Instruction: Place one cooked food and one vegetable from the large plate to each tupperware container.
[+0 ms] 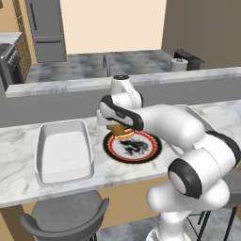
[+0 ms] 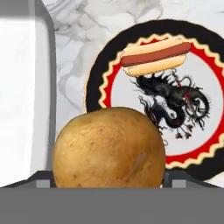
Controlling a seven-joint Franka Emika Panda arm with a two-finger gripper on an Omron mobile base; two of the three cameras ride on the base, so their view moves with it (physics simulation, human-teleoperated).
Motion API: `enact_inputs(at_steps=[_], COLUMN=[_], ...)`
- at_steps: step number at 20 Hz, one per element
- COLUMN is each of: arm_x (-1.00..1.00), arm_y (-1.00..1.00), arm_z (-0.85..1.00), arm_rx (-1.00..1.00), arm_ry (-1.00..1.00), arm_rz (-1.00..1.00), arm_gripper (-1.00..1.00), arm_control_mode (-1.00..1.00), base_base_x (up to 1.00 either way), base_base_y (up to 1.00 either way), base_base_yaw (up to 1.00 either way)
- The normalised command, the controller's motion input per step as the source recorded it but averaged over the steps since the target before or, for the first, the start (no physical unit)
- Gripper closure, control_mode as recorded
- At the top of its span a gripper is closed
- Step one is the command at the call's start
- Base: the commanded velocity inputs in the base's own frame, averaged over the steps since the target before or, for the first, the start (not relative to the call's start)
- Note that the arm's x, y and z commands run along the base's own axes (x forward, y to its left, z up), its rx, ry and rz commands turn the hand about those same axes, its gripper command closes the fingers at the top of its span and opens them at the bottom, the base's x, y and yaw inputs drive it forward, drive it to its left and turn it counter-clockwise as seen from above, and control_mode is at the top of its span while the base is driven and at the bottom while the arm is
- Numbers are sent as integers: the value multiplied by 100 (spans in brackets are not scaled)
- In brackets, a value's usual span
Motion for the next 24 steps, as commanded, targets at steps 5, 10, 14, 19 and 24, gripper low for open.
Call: enact_inputs(at_steps=[5, 10, 14, 19, 24], arm_x=[5, 44, 78, 54, 0], arm_y=[87, 36, 37, 13, 0], arm_z=[30, -41, -45, -34, 5], arm_rx=[9, 5, 1, 8, 1], arm_ry=[-7, -13, -4, -4, 0], arm_rz=[-39, 4, 14, 7, 0], arm_gripper=[100, 100, 100, 100, 100], arm_control_mode=[-100, -100, -100, -100, -100], base_base_x=[0, 0, 0, 0, 0], base_base_y=[0, 0, 0, 0, 0], base_base_yaw=[0, 0, 0, 0, 0])
